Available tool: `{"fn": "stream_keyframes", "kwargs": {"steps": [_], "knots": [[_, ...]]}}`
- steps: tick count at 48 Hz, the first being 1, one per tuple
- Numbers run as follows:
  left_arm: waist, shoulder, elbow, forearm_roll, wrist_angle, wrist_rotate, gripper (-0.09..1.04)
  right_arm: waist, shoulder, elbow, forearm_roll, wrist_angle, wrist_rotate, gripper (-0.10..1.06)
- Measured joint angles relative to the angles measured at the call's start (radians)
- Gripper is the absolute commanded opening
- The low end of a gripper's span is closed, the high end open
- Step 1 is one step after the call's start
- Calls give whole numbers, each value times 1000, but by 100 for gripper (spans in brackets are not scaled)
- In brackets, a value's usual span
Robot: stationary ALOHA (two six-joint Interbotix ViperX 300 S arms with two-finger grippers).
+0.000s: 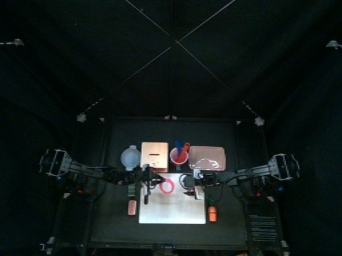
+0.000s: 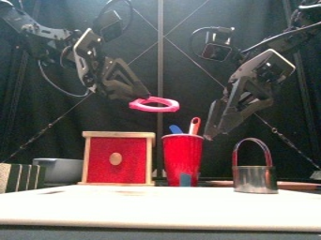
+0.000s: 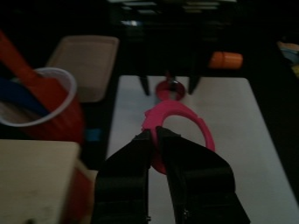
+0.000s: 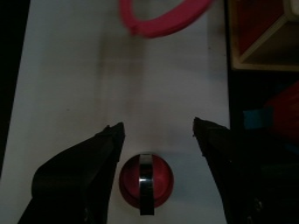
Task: Get the cutter from the drawer then cut the dough then place the extra dough in the bowl
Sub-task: Place the extra dough in the bowl
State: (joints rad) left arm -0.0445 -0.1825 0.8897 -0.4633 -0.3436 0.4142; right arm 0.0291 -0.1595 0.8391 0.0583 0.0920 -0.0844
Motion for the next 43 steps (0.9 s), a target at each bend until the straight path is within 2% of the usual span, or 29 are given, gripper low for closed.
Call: {"fn": "stream_keyframes", "kwargs": {"steps": [15, 24, 32, 37, 43], "knots": [[304, -316, 144, 28, 37, 9, 50, 0, 0, 0, 0, 0, 2, 95], [451, -591, 275, 32, 140, 8, 50, -3, 2, -2, 0, 0, 0, 95], [541, -759, 362, 25, 250, 6, 50, -5, 2, 0, 0, 0, 0, 95], [597, -808, 393, 23, 354, 6, 50, -6, 2, 0, -2, -2, 0, 95], [634, -792, 402, 23, 423, 9, 50, -6, 2, 0, 0, -2, 0, 95]]}}
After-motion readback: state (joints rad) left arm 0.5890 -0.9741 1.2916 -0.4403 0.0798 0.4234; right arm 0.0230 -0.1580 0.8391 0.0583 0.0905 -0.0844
